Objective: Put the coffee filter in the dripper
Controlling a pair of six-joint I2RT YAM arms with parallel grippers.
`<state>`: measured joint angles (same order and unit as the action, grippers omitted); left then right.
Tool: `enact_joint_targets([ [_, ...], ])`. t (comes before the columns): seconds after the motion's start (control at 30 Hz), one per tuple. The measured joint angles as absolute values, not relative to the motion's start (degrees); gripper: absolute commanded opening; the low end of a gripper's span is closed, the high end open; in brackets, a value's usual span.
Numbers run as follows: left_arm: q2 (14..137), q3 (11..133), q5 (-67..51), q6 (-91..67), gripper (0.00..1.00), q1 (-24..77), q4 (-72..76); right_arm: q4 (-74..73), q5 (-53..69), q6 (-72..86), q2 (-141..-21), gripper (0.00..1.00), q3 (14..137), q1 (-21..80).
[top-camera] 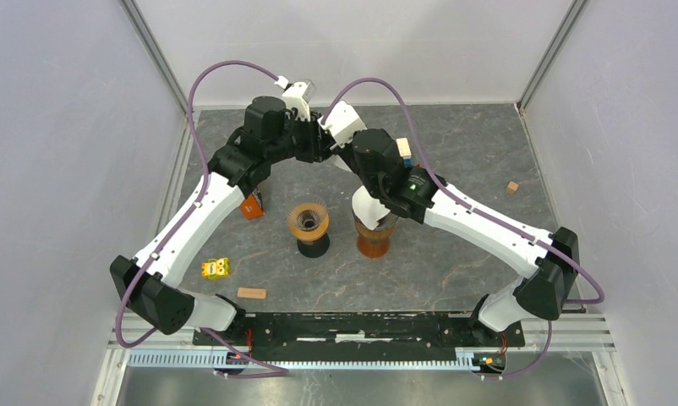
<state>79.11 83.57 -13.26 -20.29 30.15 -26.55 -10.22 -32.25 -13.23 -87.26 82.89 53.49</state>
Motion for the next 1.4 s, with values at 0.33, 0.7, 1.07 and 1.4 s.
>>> enact_joint_targets([
  [0.33,78.7,80.8,-15.6,-20.7,0.58,30.2,-23.1,-10.7,-33.7,-8.6,-87.3,0.0,85.1,53.5],
  [0.7,78.7,79.5,-18.1,-23.3,0.13,30.2,-20.4,-11.3,-34.9,-4.8,-87.3,0.0,85.1,53.5],
  [1.07,78.7,79.6,-17.7,-22.7,0.02,30.2,-21.5,-10.3,-34.6,-7.0,-86.8,0.2,83.9,53.5],
  [1.4,78.1,80.6,-15.4,-18.7,0.02,30.2,-27.2,-10.0,-32.1,-9.5,-85.2,0.41,83.5,53.1],
])
